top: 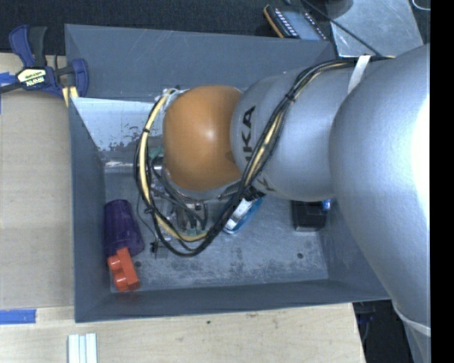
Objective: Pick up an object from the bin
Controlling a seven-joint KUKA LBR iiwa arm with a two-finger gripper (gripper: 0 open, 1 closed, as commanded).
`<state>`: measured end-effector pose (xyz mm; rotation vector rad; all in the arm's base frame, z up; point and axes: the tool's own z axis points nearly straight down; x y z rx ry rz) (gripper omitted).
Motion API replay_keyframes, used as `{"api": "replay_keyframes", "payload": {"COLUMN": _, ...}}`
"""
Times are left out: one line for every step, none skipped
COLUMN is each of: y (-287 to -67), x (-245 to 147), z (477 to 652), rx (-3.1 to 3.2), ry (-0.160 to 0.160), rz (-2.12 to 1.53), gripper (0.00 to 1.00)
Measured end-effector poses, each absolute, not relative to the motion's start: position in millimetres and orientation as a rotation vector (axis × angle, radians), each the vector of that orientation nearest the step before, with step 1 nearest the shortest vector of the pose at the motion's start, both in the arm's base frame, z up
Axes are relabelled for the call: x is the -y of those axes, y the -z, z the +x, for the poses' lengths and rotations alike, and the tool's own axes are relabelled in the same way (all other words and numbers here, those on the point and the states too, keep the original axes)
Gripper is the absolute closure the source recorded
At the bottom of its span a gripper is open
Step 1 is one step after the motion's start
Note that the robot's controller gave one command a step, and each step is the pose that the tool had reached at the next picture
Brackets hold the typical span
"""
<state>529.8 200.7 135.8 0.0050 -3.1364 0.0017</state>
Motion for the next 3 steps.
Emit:
{"api": "replay_keyframes", "payload": {"y": -141, "x": -200, "z": 531.6, "rx": 3.144, "ry": 0.002, "rz": -0.001, "gripper": 0.0}}
{"api": "replay_keyframes", "payload": {"y": -170, "x": -168, "z": 610.9, "rx": 3.136, "ry": 0.0, "rz": 0.15, "gripper": 0.0}}
{"api": "replay_keyframes", "payload": {"y": -140, "x": -195, "z": 602.2, "rx": 3.146, "ry": 0.004, "rz": -0.166, "gripper": 0.0}}
